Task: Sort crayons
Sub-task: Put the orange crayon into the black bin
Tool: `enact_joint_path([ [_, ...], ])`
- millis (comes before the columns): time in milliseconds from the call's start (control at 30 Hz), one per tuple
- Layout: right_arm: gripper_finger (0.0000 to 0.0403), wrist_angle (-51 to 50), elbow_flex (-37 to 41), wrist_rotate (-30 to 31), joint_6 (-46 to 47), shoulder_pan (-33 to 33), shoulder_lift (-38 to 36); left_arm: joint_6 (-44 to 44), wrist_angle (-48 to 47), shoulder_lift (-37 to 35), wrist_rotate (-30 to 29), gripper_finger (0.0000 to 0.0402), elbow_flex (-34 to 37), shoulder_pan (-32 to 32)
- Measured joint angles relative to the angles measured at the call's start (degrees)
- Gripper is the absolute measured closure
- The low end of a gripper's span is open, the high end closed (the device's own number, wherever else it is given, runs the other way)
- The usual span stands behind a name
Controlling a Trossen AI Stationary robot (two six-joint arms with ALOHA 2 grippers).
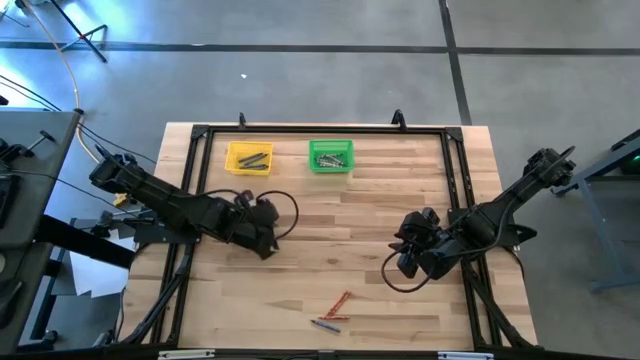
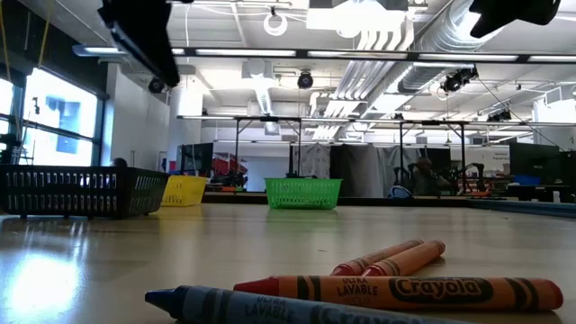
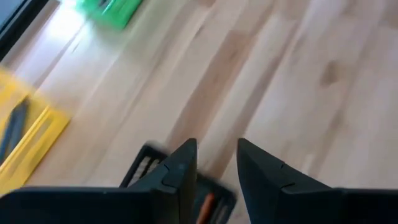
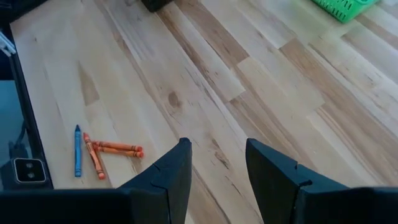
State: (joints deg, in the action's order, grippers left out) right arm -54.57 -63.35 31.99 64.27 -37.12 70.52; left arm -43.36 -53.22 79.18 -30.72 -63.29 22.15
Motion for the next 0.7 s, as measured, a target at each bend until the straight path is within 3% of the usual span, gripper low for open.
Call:
enact_joint_path([
  [300,0.0257,0.7,0.0,0.1,-4.2,0.0,0.0,10.8,14.5,0.0,0.9,0.0304,0.0,0.0],
  [700,0.0257,2.2,0.0,0.1,-2.8,0.0,0.0,13.2,18.9,0.0,1.0,0.0305,0.0,0.0],
])
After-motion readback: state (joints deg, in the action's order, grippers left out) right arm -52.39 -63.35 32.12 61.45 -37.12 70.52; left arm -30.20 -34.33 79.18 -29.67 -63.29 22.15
